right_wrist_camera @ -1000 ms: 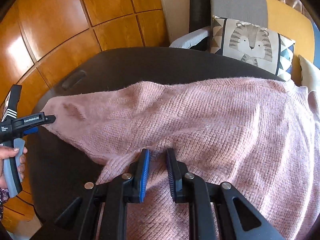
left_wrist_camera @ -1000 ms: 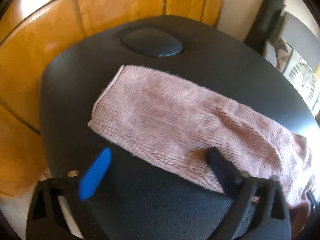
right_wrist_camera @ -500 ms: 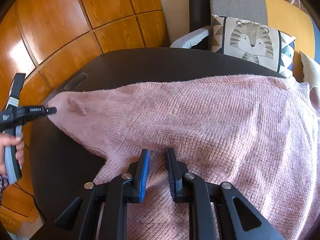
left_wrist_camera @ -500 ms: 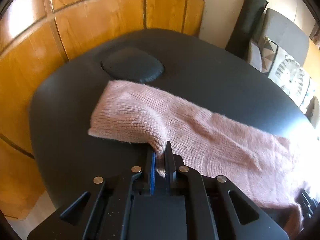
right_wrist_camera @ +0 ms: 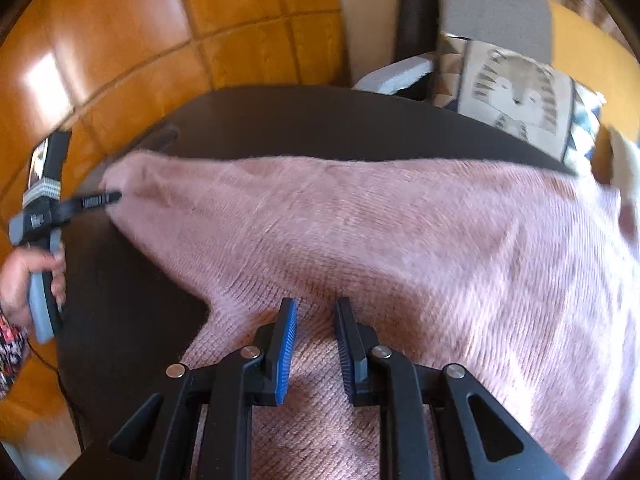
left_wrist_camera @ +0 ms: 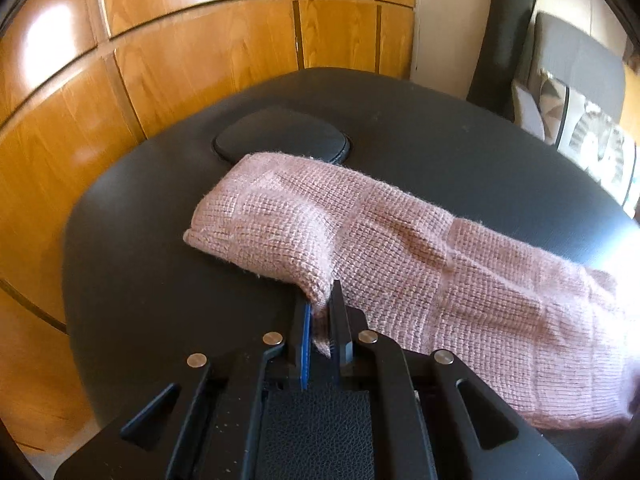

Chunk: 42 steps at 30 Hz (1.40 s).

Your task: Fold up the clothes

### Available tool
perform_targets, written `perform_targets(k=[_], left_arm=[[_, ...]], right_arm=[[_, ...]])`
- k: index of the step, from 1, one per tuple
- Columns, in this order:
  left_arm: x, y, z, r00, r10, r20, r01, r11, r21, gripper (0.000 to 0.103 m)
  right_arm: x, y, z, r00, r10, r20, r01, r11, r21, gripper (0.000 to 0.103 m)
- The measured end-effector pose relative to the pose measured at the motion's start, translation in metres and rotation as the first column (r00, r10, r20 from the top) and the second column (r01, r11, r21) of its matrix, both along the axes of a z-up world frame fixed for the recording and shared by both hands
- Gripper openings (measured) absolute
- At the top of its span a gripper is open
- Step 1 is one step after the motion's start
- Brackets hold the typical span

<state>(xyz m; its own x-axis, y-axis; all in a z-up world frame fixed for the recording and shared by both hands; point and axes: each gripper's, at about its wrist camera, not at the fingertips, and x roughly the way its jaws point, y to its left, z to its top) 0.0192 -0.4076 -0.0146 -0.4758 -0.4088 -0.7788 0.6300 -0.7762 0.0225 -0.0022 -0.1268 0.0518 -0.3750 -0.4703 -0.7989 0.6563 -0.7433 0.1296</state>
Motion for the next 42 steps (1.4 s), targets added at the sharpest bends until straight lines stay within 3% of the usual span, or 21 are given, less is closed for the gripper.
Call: perform_targets(k=[5,11,14,24,37,42], left_arm=[[-0.009,-0.004,-0.003,1.000,0.002,0.000,-0.002,1.000,-0.020,0.008],[0.001,0.001,-0.006,1.000,0.005,-0.016,-0.005,1.000,-0.021,0.008],[0.003,0.004,-0.007,1.000,0.006,-0.017,-0.006,1.000,-0.025,0.009],[0.003,0.011,-0.006,1.000,0.017,0.002,-0.017,0.997,-0.069,0.012],[0.002,0.016,-0.003,0.999,0.036,0.017,-0.035,0.996,-0.083,0.019],[0.018,0.011,0.014,0.997,0.066,-0.038,-0.068,0.996,-0.053,0.023]], right_arm=[[-0.006,-0.022,0.031,0.996,0.028,-0.086,-0.029,1.000,-0.010,0.019],[-0.036,-0.044,0.002,0.999,0.008,-0.033,-0.006,0.997,0.080,0.019],[-0.038,-0.040,-0.009,0.998,-0.016,-0.056,0.020,0.998,0.059,0.019],[-0.027,-0.050,-0.014,0.988,-0.010,-0.155,0.029,0.992,0.122,0.020],[-0.024,-0.047,-0.016,0.990,-0.014,-0.142,0.028,0.995,0.096,0.021],[-0.026,-0.044,-0.016,0.990,-0.014,-0.137,0.026,0.996,0.089,0.021]])
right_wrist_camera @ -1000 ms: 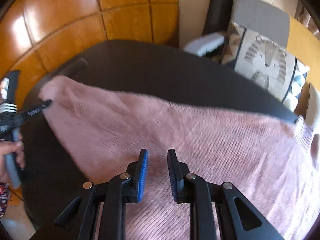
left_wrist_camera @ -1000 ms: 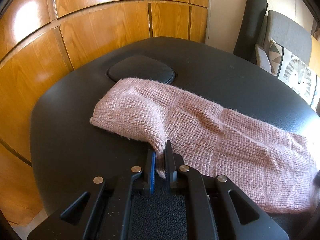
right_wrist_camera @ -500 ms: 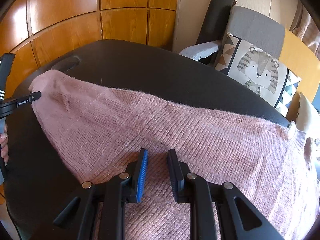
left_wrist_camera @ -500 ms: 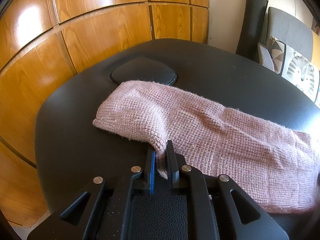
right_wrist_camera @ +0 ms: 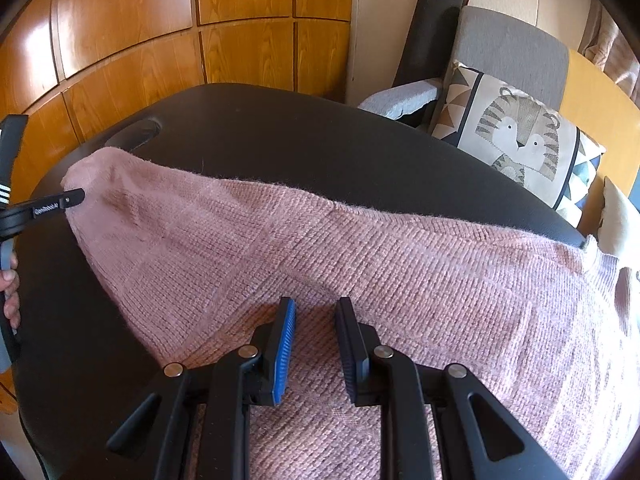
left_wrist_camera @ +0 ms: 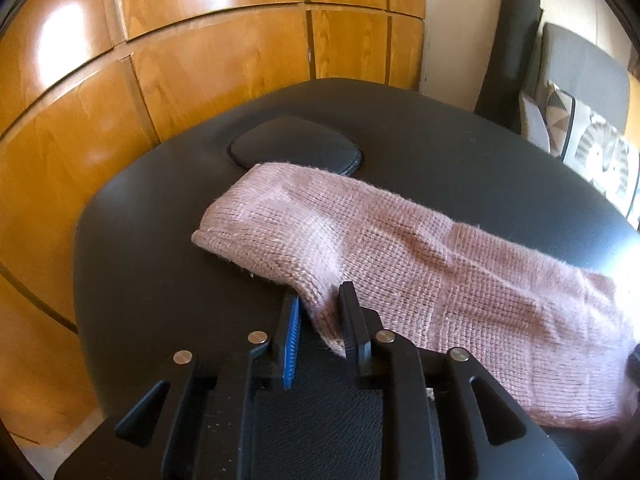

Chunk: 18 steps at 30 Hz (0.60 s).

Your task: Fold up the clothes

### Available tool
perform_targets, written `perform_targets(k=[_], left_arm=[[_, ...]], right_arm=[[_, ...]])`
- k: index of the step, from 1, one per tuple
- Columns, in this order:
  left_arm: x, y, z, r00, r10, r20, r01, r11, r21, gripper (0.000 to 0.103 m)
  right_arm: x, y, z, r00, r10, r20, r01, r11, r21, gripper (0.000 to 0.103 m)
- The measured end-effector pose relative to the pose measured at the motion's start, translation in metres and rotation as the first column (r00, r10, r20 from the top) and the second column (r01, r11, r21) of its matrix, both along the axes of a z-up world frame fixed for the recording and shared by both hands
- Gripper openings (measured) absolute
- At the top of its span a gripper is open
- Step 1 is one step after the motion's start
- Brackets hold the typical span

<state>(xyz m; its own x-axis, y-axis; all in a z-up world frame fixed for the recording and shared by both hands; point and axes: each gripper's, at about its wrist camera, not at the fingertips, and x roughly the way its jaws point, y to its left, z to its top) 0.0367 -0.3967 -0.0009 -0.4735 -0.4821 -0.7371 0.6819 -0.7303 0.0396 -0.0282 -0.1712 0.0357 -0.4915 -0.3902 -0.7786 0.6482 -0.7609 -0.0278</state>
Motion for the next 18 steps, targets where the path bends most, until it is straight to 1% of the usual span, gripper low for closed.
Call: perform_targets(k=[1,3,4,5,6,9,12,14,15,16,17,18], left_arm=[[0.004,0.000,0.006,1.000,0.014,-0.016,-0.014,1.000,-0.007,0.023],[0.009,0.009,0.022,0.997,0.012,-0.075,-0.015,0.999,-0.034,0.023],[0.006,0.015,0.028,0.995,-0.013,-0.096,0.010,0.999,-0.040,0.023],[-0.002,0.021,0.030,0.994,-0.059,-0.093,0.055,0.997,-0.046,0.023],[-0.012,0.029,0.032,0.991,-0.108,-0.086,0.103,0.993,-0.052,0.023],[-0.046,0.035,0.011,0.981,-0.193,0.027,0.193,0.981,0.001,0.023],[-0.052,0.019,-0.007,0.986,-0.152,0.074,0.151,0.988,0.028,0.026],[-0.048,0.005,-0.009,0.990,-0.078,0.115,0.079,0.997,-0.007,0.028],[-0.046,0.000,-0.010,0.991,-0.064,0.119,0.066,0.998,-0.013,0.032],[-0.044,-0.003,-0.010,0.991,-0.056,0.120,0.059,0.998,-0.016,0.033],[-0.042,-0.007,-0.011,0.992,-0.049,0.121,0.051,0.999,-0.018,0.039],[-0.040,-0.011,-0.011,0.992,-0.041,0.121,0.044,0.999,-0.021,0.049]], right_arm=[[0.000,0.000,0.000,1.000,0.000,0.000,0.000,1.000,-0.001,0.021],[-0.001,0.000,0.000,1.000,0.000,0.000,0.000,1.000,-0.003,0.021],[-0.001,0.000,-0.001,1.000,0.000,0.000,0.000,1.000,-0.004,0.021],[-0.001,0.000,-0.001,1.000,-0.001,0.000,0.001,1.000,-0.004,0.021],[-0.001,0.000,-0.001,1.000,-0.001,0.000,0.001,1.000,-0.004,0.021],[0.000,-0.001,-0.002,1.000,-0.002,0.000,0.002,1.000,-0.005,0.021],[-0.002,0.001,-0.002,1.000,-0.002,0.019,0.002,1.000,-0.026,0.021],[-0.004,0.003,-0.003,1.000,-0.001,0.030,0.002,0.999,-0.039,0.021],[-0.004,0.004,-0.003,0.999,-0.001,0.034,0.002,0.999,-0.044,0.021],[-0.005,0.005,-0.003,0.999,0.000,0.038,0.002,0.999,-0.049,0.021],[-0.005,0.004,-0.003,0.999,0.000,0.036,0.002,0.999,-0.047,0.021],[-0.005,0.004,-0.004,0.999,0.000,0.033,0.001,0.999,-0.044,0.021]])
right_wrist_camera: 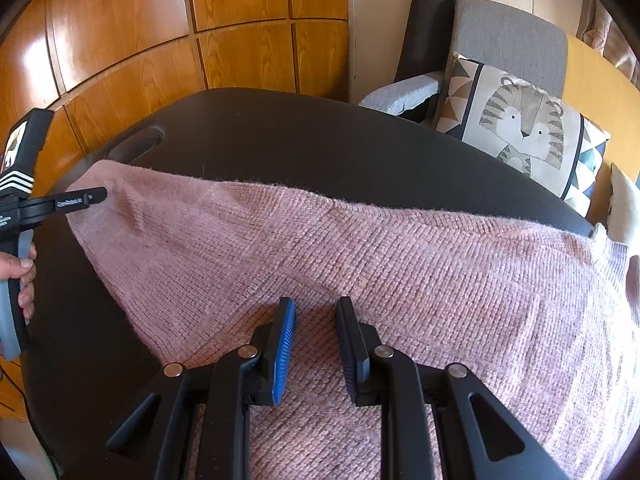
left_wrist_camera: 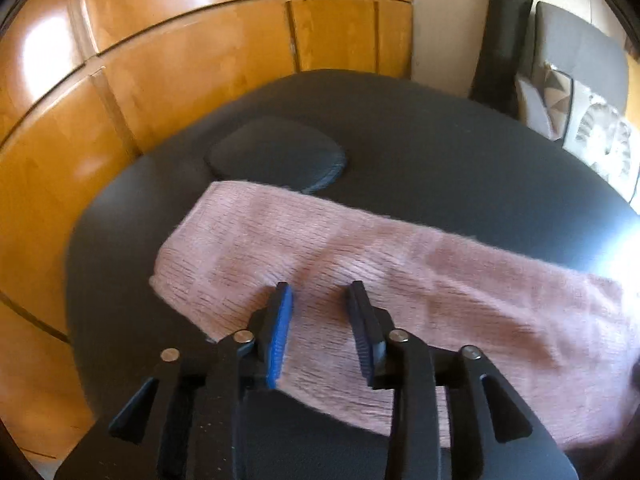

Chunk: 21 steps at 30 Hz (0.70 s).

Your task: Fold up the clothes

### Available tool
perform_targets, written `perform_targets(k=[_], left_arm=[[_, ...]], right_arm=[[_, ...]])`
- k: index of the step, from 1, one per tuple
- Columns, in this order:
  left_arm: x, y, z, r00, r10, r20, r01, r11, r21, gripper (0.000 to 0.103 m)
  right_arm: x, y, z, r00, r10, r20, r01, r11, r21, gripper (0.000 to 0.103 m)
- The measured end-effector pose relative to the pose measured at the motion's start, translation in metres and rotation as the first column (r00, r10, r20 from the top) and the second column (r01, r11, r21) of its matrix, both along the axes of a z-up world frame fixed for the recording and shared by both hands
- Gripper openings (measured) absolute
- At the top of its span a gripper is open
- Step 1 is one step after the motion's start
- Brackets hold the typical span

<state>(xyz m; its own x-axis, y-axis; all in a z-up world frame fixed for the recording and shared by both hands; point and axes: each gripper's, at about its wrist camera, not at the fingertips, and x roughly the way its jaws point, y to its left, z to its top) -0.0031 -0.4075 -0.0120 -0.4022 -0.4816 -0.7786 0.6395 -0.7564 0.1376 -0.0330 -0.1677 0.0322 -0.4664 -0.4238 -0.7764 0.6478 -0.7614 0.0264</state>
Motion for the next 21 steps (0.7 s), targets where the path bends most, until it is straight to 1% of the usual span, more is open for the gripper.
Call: perform_targets(k=[3,4,7,9,11,12,14,15,16,17,18,19,21], left_arm=[[0.006,-0.011,-0.001,1.000,0.022,0.001,-0.022,1.000,-0.009,0.063],[0.007,-0.011,-0.001,1.000,0.028,-0.002,-0.028,1.000,-0.005,0.063],[0.010,-0.012,0.008,0.999,0.039,-0.013,-0.038,0.996,0.080,0.061],[0.019,0.003,0.025,0.996,0.031,-0.081,-0.020,0.991,0.134,0.061],[0.026,0.027,0.043,0.987,-0.039,-0.156,0.065,0.985,0.160,0.061],[0.030,0.046,0.051,0.976,-0.109,-0.186,0.140,0.977,0.163,0.061],[0.037,0.084,0.066,0.939,-0.251,-0.236,0.293,0.942,0.162,0.061],[0.044,0.110,0.070,0.906,-0.339,-0.255,0.387,0.906,0.172,0.061],[0.049,0.130,0.071,0.879,-0.396,-0.267,0.450,0.874,0.183,0.061],[0.054,0.147,0.070,0.855,-0.441,-0.274,0.498,0.845,0.195,0.061],[0.062,0.169,0.066,0.829,-0.486,-0.276,0.546,0.809,0.216,0.061],[0.069,0.181,0.060,0.816,-0.509,-0.273,0.570,0.786,0.239,0.061],[0.083,0.201,0.048,0.795,-0.545,-0.266,0.605,0.744,0.284,0.061]], right_arm=[[0.000,-0.002,0.000,1.000,0.001,-0.009,0.000,1.000,0.008,0.021],[0.000,-0.001,-0.001,1.000,0.001,-0.004,-0.001,1.000,0.002,0.021],[-0.005,0.003,0.000,1.000,0.004,0.023,-0.004,1.000,-0.020,0.022],[-0.010,0.007,0.001,0.998,0.015,0.058,-0.012,0.999,-0.042,0.022],[-0.017,0.015,0.007,0.992,0.034,0.123,-0.026,0.998,-0.065,0.022],[-0.018,0.023,0.011,0.988,0.020,0.151,-0.007,0.997,-0.082,0.022],[-0.015,0.051,0.026,0.983,-0.031,0.180,0.063,0.983,-0.171,0.022],[-0.010,0.066,0.032,0.981,-0.040,0.192,0.080,0.976,-0.205,0.022],[-0.006,0.080,0.038,0.978,-0.048,0.205,0.097,0.966,-0.238,0.022],[0.002,0.096,0.043,0.977,-0.050,0.208,0.102,0.964,-0.247,0.022],[0.010,0.111,0.047,0.976,-0.051,0.211,0.105,0.961,-0.256,0.022],[0.019,0.129,0.049,0.977,-0.048,0.207,0.102,0.961,-0.259,0.022],[0.041,0.162,0.054,0.981,-0.077,0.181,0.118,0.966,-0.231,0.022]])
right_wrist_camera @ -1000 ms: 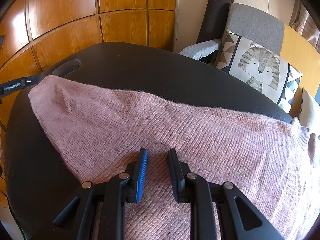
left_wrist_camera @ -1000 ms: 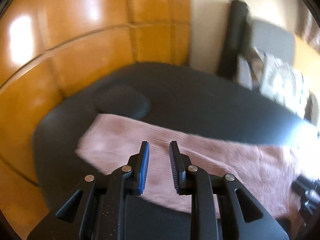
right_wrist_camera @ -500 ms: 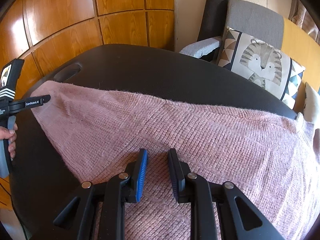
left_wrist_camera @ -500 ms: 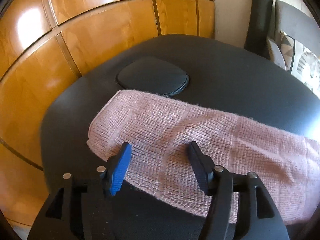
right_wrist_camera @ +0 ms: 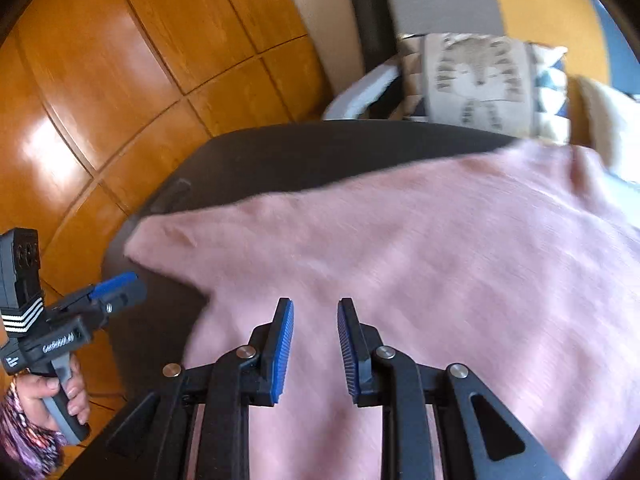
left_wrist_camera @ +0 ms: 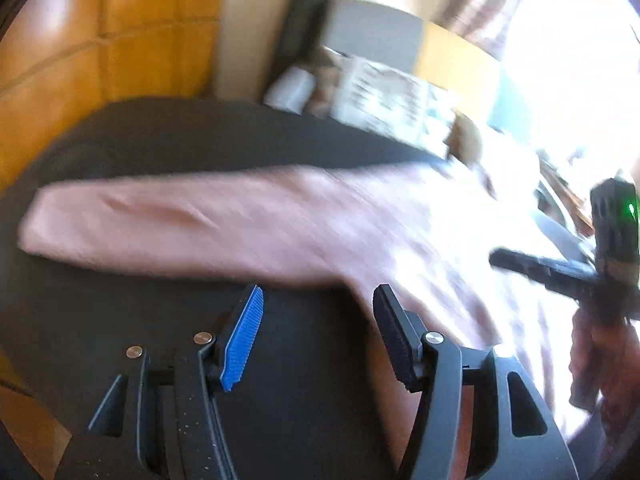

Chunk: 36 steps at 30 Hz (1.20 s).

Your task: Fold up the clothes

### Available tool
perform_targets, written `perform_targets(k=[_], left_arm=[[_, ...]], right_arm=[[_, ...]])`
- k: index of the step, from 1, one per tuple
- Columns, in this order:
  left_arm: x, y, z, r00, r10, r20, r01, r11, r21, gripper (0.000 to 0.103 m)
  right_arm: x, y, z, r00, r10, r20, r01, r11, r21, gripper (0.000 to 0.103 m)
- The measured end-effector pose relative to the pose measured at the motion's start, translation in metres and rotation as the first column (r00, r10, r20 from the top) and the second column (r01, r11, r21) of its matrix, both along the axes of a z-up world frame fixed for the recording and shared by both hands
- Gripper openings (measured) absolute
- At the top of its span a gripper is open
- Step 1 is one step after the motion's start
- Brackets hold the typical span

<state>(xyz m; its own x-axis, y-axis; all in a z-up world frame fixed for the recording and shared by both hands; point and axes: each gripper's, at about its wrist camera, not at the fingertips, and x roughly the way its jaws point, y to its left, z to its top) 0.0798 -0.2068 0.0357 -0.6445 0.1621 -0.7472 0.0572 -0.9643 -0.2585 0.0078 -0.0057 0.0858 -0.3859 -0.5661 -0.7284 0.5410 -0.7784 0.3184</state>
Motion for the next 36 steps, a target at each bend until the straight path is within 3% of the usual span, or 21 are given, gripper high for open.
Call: perform_targets(k=[3,5,9,14,17,20,22,23,25,29,36], left_arm=[[0.023,0.028,-0.021,0.995,-0.085,0.052,0.083,0.996,0.045,0.061],[0.037,0.035,-0.028,0.992,-0.104,0.077,0.102,0.994,0.034,0.061],[0.071,0.039,-0.030,0.991,-0.126,0.037,0.125,0.992,0.024,0.061],[0.093,0.045,-0.028,0.985,-0.174,0.019,0.173,0.983,0.063,0.069],[0.091,0.061,-0.028,0.983,-0.181,0.004,0.181,0.983,0.043,0.078],[0.085,0.082,-0.030,0.979,-0.204,-0.007,0.204,0.978,0.034,0.078],[0.084,0.098,-0.029,0.971,-0.241,-0.005,0.241,0.971,0.003,0.062],[0.084,0.104,-0.028,0.967,-0.253,0.003,0.253,0.967,-0.028,0.030],[0.083,0.116,-0.026,0.961,-0.277,0.021,0.277,0.957,-0.088,0.019],[0.078,0.096,-0.023,0.959,-0.271,0.076,0.272,0.962,0.004,0.014],[0.091,0.026,-0.029,0.975,-0.174,0.137,0.153,0.977,0.151,0.013]], right_arm=[[0.032,0.055,0.002,0.998,-0.053,-0.021,0.054,0.998,0.043,0.022],[0.056,0.092,0.001,0.994,-0.100,-0.038,0.102,0.991,0.081,0.022],[0.105,0.152,-0.004,0.985,-0.159,-0.064,0.166,0.978,0.130,0.022],[0.152,0.197,-0.016,0.972,-0.230,-0.049,0.234,0.964,0.127,0.022],[0.169,0.218,-0.031,0.955,-0.295,-0.022,0.295,0.947,0.127,0.022],[0.178,0.218,-0.034,0.954,-0.294,-0.062,0.299,0.947,0.114,0.022],[0.181,0.215,-0.035,0.953,-0.289,-0.087,0.299,0.945,0.134,0.022],[0.182,0.214,-0.036,0.952,-0.290,-0.100,0.302,0.942,0.144,0.022],[0.185,0.210,-0.035,0.952,-0.280,-0.123,0.298,0.939,0.173,0.022],[0.184,0.210,-0.035,0.949,-0.284,-0.137,0.307,0.930,0.202,0.022],[0.180,0.230,-0.035,0.930,-0.325,-0.174,0.363,0.890,0.276,0.022]])
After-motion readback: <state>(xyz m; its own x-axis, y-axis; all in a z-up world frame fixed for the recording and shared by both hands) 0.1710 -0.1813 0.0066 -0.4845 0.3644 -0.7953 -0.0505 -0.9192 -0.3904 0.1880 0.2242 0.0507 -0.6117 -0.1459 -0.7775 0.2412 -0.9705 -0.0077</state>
